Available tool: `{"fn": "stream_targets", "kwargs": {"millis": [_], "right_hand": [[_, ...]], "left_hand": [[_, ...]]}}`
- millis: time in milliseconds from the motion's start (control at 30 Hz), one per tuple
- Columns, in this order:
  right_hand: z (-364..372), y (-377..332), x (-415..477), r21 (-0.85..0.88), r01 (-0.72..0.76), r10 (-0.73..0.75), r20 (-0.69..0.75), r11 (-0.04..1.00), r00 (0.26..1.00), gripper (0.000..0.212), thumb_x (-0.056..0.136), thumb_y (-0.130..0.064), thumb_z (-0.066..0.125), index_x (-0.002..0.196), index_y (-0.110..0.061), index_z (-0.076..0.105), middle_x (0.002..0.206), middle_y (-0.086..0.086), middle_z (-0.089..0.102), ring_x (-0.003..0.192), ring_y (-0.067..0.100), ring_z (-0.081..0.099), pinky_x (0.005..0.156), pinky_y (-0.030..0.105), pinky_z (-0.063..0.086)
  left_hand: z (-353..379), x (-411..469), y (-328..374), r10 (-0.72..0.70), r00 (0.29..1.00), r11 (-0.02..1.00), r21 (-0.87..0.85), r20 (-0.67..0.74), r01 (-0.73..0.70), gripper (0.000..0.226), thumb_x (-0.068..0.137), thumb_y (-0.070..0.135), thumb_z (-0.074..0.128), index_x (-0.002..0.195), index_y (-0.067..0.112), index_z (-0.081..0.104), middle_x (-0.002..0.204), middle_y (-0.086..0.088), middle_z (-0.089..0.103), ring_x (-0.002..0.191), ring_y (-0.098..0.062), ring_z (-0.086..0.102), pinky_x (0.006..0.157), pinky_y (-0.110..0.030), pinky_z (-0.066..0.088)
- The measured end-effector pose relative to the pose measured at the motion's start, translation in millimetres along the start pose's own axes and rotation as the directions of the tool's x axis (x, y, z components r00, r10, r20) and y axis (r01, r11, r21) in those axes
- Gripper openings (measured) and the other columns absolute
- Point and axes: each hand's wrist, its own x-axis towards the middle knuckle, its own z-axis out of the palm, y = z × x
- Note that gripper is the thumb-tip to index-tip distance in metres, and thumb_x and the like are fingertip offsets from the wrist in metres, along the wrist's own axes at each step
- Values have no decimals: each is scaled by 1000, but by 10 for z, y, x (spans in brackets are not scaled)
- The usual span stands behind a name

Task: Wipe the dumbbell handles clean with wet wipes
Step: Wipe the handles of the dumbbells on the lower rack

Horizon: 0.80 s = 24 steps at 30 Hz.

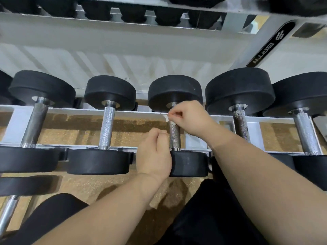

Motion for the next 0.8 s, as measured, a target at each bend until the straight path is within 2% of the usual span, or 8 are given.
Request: {"fn": "stream_targets", "kwargs": {"millis": [67,133,333,433,567,633,700,800], "right_hand": [[21,-36,120,-55,-30,28,-40,998,999,14,89,-25,65,83,-29,77,62,-16,58,64,6,54,66,27,41],[30,-64,93,-64,-80,77,-38,995,996,11,90,-30,67,89,-28,78,76,-12,69,73,9,60,71,27,46],[-17,-196,-279,-98,8,17,255,995,967,10,85,-16,71,82,-20,79,62,-20,55,56,-3,48,61,9,32],[-16,-174,-110,-132,1,17,138,991,990,11,88,-27,69,84,-28,78,71,-12,66,68,4,54,67,24,41],[25,-158,-1,-188,-57,58,1,981,998,10,87,-37,70,89,-31,77,80,-10,60,82,12,57,74,30,48],[12,-159,-102,-188,-19,36,87,982,996,10,86,-33,71,89,-27,79,79,-10,65,81,6,60,74,25,48],[-33,-172,-255,-158,23,18,255,987,967,6,84,-23,73,83,-24,79,65,-16,60,70,-7,57,64,9,38],[-64,-137,-311,-73,54,-31,292,996,956,5,81,-17,77,80,-21,80,61,-20,57,65,-9,55,62,10,37]], "left_hand": [[-13,16,-31,1,1000,1000,6,6,-1,44,81,54,26,85,24,58,92,3,60,95,-14,50,83,-36,38],[-17,26,-65,-2,1000,1000,-14,10,2,41,84,50,28,86,23,59,92,5,58,95,-13,49,84,-36,37],[-35,13,-94,28,999,1000,-4,43,-28,50,82,59,20,88,27,58,94,7,58,96,-14,50,88,-40,42],[-38,4,-81,32,999,999,-31,38,-31,47,85,57,22,87,26,58,92,7,58,94,-13,50,86,-40,42],[-36,7,-80,27,999,999,-46,31,-26,45,86,54,23,86,25,58,91,7,58,94,-13,51,87,-42,43],[-34,3,-83,42,999,997,-61,18,-41,49,86,55,22,86,22,58,90,5,58,94,-16,51,87,-43,43],[-33,-9,-80,56,998,994,-89,-6,-56,50,85,57,23,85,21,59,90,4,59,93,-17,51,85,-42,42],[-39,-32,-71,66,997,987,-145,-41,-72,45,86,55,27,80,21,56,86,3,57,90,-18,51,82,-42,42]]}}
